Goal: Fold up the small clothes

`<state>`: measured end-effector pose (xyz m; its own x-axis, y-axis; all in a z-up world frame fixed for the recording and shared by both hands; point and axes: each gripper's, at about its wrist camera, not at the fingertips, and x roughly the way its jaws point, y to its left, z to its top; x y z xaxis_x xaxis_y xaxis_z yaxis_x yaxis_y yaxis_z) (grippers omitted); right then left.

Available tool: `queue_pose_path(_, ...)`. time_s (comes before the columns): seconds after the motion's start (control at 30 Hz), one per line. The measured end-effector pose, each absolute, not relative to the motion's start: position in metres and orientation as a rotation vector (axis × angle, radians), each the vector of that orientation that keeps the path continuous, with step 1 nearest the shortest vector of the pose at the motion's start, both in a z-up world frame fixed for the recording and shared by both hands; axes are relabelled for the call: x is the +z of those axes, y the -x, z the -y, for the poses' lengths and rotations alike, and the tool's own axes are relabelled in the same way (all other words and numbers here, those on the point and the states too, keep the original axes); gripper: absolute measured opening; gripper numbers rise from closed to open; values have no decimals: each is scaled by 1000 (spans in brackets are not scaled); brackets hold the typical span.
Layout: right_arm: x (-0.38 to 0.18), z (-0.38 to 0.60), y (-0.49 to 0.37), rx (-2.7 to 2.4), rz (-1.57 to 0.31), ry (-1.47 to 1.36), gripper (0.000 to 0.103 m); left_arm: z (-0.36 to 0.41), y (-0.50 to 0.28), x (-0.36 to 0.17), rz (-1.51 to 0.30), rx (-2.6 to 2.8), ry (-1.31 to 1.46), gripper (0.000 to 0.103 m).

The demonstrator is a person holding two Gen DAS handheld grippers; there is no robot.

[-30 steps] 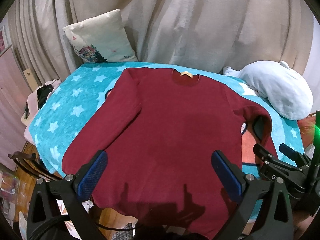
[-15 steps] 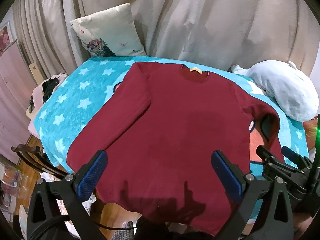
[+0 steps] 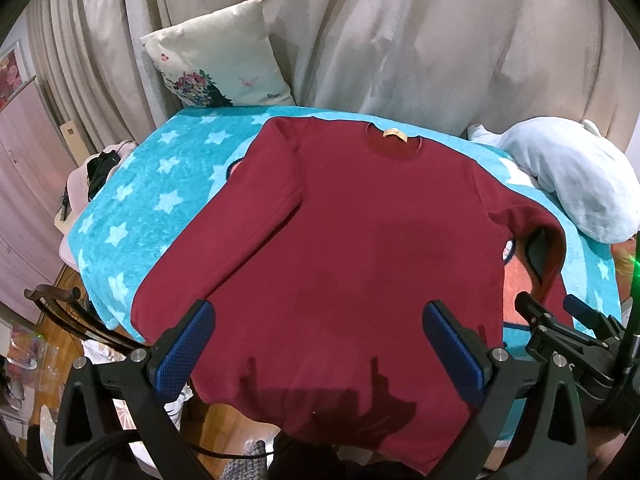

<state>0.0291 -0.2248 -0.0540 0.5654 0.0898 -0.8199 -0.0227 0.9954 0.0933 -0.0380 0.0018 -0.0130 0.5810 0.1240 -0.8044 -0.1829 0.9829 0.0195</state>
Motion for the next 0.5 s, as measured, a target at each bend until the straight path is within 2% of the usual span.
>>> queue_pose_path(0.5,-61,238,-35,57,-981,-80,91,14,23,-17,-960,173,52,103)
